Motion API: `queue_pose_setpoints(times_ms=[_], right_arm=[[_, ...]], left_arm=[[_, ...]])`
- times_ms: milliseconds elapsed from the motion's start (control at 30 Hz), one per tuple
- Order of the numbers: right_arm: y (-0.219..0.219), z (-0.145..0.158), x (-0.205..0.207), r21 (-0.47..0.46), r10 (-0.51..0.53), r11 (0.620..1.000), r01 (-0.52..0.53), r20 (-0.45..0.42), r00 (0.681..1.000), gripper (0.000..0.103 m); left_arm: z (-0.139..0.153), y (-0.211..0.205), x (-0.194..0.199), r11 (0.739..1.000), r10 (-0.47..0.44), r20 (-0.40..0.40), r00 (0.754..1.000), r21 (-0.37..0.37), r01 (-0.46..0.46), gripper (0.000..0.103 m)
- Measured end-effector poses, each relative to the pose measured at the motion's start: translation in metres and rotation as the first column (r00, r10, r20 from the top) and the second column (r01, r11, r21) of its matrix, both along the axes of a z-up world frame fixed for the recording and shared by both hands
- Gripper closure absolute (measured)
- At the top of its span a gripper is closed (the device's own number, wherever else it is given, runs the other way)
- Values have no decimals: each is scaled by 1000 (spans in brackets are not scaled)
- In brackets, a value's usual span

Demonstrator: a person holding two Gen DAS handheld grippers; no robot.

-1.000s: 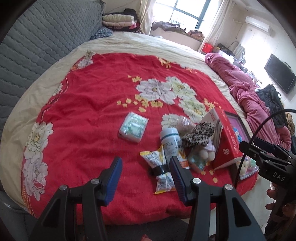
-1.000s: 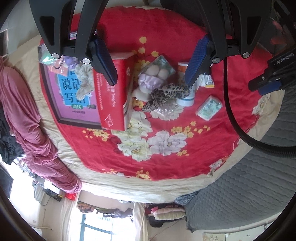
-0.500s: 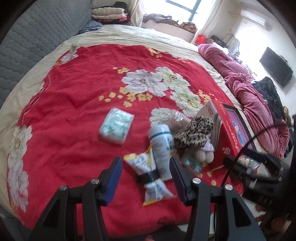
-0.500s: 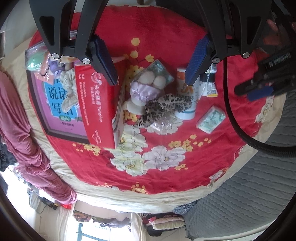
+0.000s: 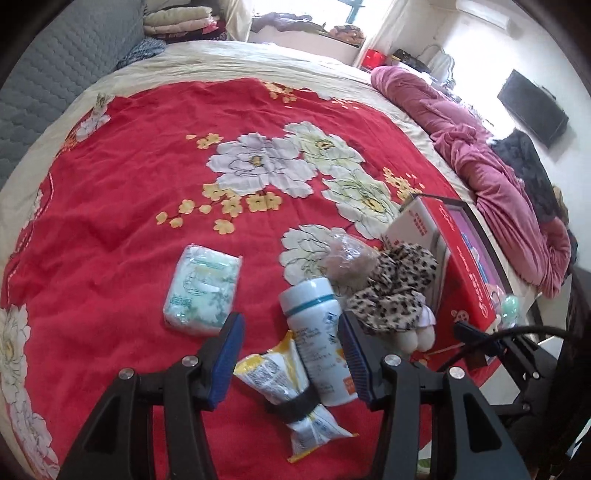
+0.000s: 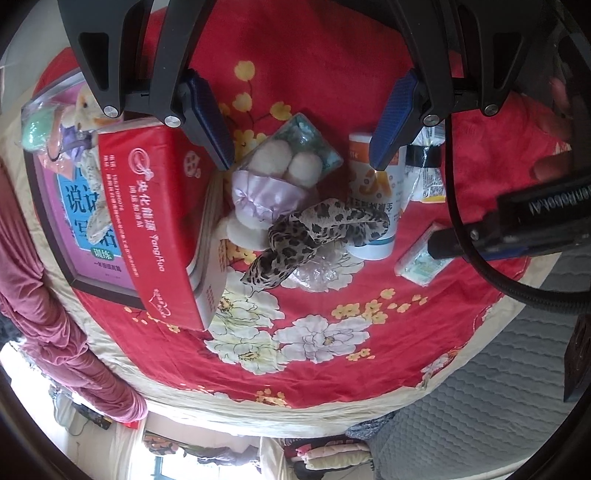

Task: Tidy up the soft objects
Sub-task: 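Lower both tools toward the plush bear and leopard-print cloth, then grasp the white plush bear in pink dress with the right tool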

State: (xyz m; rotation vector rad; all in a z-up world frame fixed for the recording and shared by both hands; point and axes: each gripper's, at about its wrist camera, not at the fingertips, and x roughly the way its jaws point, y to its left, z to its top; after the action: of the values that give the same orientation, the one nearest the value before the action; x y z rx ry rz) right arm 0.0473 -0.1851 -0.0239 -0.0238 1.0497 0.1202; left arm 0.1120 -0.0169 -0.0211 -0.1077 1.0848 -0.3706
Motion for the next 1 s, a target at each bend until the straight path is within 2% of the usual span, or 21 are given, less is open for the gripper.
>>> queue_pose_setpoints(times_ms=[100, 433, 767, 833, 967, 1000], right_arm=[[-1, -1, 3, 12, -12, 1000, 12, 10, 1000, 26], [-6, -24, 16, -10, -69, 998, 69, -20, 997, 26], [8, -31, 23, -71, -69, 995, 71, 24, 997, 27], [8, -31, 22, -73, -80, 994, 82, 39, 996, 33], [7, -34, 22, -135, -103, 985, 109, 51, 993, 56], [5, -33, 21, -133, -106, 985, 113, 58, 993, 57]], left_arm=[[-5, 4, 4, 1000, 4, -3, 1000, 21, -4, 50], [-11, -4, 8, 999, -38, 5, 999, 5, 38, 50], [-16, -27, 15, 987, -155, 7, 988, -36, 155, 50], [-16, -30, 17, 986, -166, 11, 986, -28, 166, 50], [-15, -32, 22, 983, -181, 13, 983, -33, 181, 50], [-14, -32, 23, 982, -187, 15, 982, -33, 187, 50]])
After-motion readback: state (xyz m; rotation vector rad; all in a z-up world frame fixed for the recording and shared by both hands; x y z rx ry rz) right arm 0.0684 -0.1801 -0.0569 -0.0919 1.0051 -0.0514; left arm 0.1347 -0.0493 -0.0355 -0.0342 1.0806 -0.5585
